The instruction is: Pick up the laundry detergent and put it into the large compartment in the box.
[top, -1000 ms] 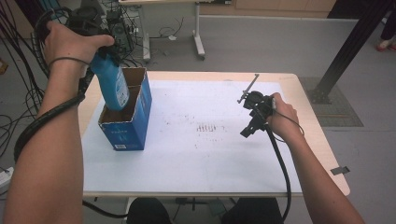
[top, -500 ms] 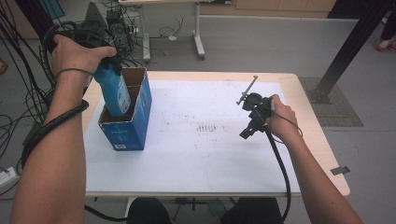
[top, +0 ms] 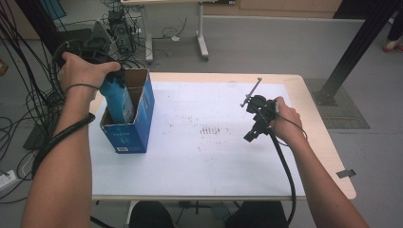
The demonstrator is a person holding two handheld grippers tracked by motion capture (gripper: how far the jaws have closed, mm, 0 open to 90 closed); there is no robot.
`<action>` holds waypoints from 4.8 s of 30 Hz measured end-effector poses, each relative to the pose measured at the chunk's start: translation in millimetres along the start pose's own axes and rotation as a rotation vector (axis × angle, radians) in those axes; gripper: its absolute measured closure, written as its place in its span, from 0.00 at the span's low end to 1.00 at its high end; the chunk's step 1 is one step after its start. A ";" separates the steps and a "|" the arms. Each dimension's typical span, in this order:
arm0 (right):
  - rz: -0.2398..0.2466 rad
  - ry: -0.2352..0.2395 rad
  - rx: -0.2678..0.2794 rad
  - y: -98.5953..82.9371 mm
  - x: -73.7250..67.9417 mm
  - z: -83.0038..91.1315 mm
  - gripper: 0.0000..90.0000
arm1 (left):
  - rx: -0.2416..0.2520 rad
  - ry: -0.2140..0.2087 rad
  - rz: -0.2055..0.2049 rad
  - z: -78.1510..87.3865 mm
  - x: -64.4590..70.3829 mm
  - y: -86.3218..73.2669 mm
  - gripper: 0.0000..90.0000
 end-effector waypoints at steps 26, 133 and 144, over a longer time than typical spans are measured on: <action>-0.008 0.004 -0.008 -5.2 2.2 -3.0 0.07 | -0.058 -0.012 -0.004 -58.3 -1.1 -12.5 0.42; -0.024 0.014 0.000 -9.1 4.5 -6.6 0.07 | -0.100 -0.010 0.010 -90.8 2.0 -19.0 0.42; -0.027 0.018 0.001 -9.6 4.7 -6.9 0.07 | -0.097 -0.010 0.009 -90.8 1.9 -19.6 0.42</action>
Point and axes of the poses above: each handheld gripper's, and its own axes: z roughly backward along the jaws, y roughly out of its top, x roughly to its right, the point moved 6 cm from there along -z, roughly forward along the jaws, and after that the axes turned 5 degrees about -x, right-handed, at the moved point
